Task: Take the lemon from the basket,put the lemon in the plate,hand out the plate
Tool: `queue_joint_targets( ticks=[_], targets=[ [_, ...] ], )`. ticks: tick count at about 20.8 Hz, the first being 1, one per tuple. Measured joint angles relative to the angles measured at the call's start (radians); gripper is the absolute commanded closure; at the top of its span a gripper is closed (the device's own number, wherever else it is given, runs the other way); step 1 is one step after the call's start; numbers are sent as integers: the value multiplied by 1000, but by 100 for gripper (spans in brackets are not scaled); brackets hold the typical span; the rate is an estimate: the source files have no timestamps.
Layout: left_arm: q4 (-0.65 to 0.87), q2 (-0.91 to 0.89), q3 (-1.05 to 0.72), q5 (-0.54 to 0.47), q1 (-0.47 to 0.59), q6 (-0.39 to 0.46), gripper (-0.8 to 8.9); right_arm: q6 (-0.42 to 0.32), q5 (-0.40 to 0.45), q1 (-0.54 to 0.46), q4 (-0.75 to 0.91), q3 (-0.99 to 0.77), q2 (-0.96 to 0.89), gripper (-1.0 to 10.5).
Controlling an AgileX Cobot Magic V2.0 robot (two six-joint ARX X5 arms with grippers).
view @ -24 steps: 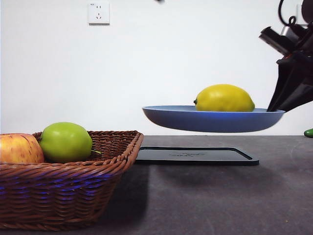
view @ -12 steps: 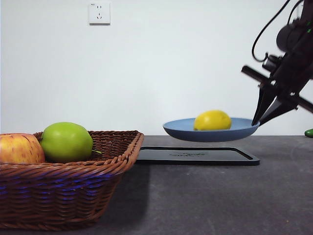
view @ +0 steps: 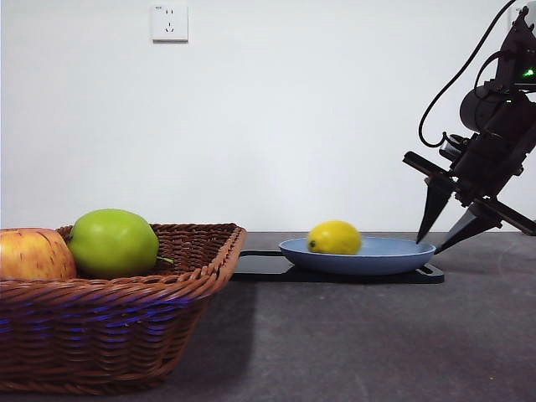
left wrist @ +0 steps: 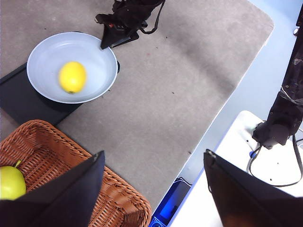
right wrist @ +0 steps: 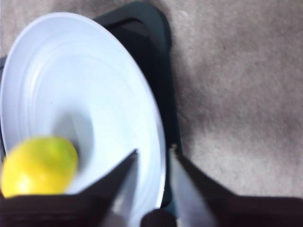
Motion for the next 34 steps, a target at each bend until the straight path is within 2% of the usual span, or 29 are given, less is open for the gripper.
queue_joint_targets(
  ticks=[4,6,10,12,14,18,20,22,25,28,34],
  targets=[
    [4,15,0,-40,0,38,464,-33,-6,-13,-66,0,-40,768],
    [11,29,0,-130,0,74,546,-84,-5,-16,-141,0,-120,808],
    [74,83,0,-338,10,108,777,-183,-5,7,-308,2,-314,945],
    [97,105,0,-372,26,127,808,-229,14,50,-400,2,-393,944],
    [112,119,0,-374,50,151,807,-253,118,113,-494,2,-483,944],
    [117,120,0,-361,141,167,807,-259,433,286,-526,2,-659,944],
    [112,115,0,-329,199,167,807,-253,543,376,-493,-6,-755,944],
    [121,98,0,-255,250,167,807,-240,629,453,-423,-36,-854,944],
    [183,29,-33,-230,282,167,807,-229,759,557,-255,-179,-1023,944],
    [305,-76,-161,-231,288,167,807,-225,782,602,-73,-372,-1166,944],
    [706,-417,-673,-235,289,174,807,-226,783,621,244,-744,-1365,944]
  ],
)
